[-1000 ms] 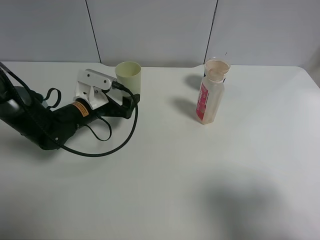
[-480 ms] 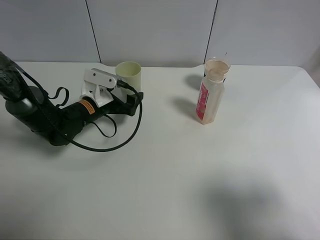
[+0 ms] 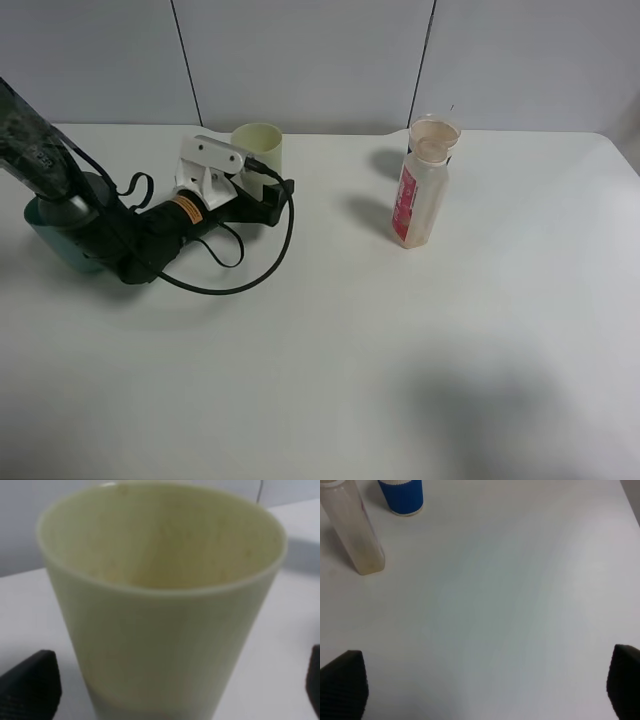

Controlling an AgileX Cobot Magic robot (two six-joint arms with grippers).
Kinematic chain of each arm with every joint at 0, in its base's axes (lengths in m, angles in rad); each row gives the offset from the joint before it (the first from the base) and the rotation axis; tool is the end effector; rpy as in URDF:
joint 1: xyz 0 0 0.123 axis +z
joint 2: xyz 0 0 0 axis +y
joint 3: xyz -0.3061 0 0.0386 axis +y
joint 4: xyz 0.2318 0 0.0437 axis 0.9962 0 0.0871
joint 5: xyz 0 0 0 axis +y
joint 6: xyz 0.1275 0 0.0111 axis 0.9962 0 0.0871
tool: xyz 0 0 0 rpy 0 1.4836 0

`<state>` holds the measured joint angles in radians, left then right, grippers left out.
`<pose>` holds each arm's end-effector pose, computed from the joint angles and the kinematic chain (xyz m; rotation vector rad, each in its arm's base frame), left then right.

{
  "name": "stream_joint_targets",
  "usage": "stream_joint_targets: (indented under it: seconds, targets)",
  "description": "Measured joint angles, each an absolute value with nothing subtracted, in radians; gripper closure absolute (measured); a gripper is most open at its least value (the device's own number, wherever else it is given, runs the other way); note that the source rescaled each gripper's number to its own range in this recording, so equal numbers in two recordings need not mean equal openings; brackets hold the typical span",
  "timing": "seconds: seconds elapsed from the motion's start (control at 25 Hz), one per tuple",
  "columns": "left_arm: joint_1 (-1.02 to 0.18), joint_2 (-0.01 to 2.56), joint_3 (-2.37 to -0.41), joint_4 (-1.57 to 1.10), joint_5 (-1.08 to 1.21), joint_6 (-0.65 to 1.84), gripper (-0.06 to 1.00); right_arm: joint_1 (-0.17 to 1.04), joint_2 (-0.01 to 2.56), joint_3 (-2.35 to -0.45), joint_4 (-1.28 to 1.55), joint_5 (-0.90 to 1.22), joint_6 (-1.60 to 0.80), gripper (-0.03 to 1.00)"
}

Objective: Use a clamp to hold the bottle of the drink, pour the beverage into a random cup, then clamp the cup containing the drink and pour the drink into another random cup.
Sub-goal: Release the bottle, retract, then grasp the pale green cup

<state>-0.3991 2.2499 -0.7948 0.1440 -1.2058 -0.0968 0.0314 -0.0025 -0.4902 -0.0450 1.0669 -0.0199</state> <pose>0.3781 -0.1781 0.0908 0.4069 1.7076 -0.4420 -0.0095 -0.0053 0.2491 -0.0507 2.0567 -0.0469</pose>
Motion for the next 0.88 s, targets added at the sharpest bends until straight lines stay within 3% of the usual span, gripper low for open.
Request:
stream_joint_targets:
  seconds: [0.88]
  targets:
    - [-0.384,2.360,-0.932,0.139,-1.206,-0.097,-0.06,0.031,-0.002,-0.490,-0.045,1.067,-0.020,0.06]
